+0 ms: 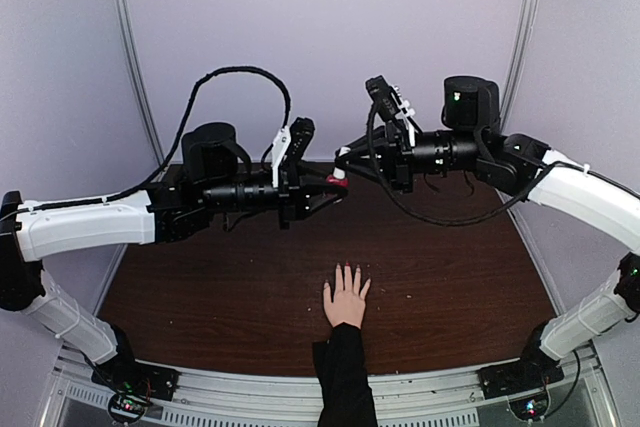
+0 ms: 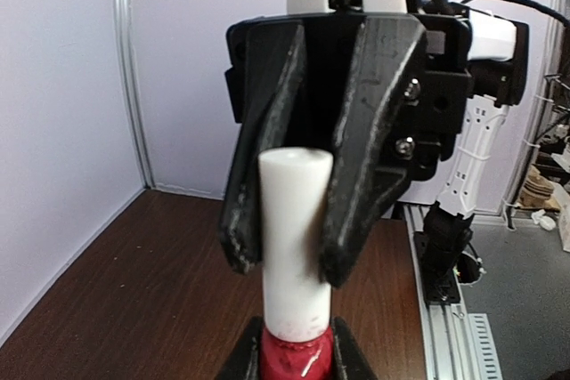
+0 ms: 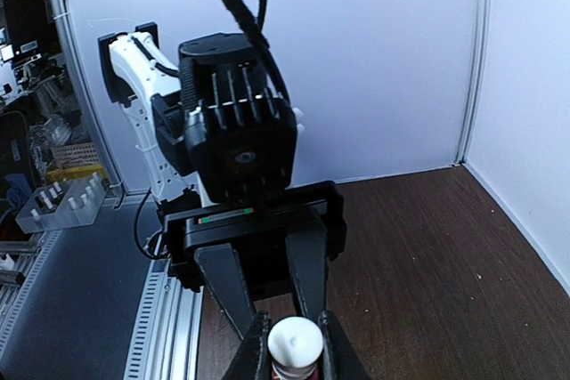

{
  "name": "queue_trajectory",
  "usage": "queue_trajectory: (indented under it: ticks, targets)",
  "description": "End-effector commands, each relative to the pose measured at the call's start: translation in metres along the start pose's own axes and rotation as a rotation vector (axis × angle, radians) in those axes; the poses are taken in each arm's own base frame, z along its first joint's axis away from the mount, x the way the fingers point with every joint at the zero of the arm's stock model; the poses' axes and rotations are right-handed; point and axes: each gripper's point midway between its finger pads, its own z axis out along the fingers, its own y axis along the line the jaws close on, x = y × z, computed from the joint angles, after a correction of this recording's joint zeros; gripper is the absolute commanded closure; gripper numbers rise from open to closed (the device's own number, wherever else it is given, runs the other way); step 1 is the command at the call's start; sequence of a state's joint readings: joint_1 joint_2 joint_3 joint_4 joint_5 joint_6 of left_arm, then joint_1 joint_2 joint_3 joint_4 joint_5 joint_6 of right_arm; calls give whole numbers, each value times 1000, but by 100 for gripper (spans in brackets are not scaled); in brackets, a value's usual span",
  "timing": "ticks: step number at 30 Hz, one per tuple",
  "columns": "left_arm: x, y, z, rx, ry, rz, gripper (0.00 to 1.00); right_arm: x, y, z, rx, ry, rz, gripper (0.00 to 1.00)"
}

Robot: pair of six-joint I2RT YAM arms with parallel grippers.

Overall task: Paint the nails
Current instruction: Screw the nail polish bottle cap onto the nail polish bottle.

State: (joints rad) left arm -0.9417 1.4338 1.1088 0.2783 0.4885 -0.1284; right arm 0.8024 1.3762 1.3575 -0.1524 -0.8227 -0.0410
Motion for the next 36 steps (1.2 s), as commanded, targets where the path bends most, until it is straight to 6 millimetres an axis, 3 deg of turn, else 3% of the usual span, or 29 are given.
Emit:
queue_trajectory:
  ticks: [1,13,19,25,30,36]
  targets:
    - [-31,38,-11,-236,-85,40,100,-6,-15,9,71,-15,63,100]
    - [-13,85,-12,-529,-32,98,100,18,-73,25,341,-6,202,100]
    - [-1,106,-8,-695,19,116,100,26,-84,35,414,-21,238,100]
    - [2,99,-2,-667,28,145,100,28,-87,33,450,-14,241,100]
    - [-7,81,0,-565,-2,144,100,20,-81,25,425,-30,216,93]
    - [-16,55,-3,-412,-28,146,100,2,-62,6,330,-85,194,60]
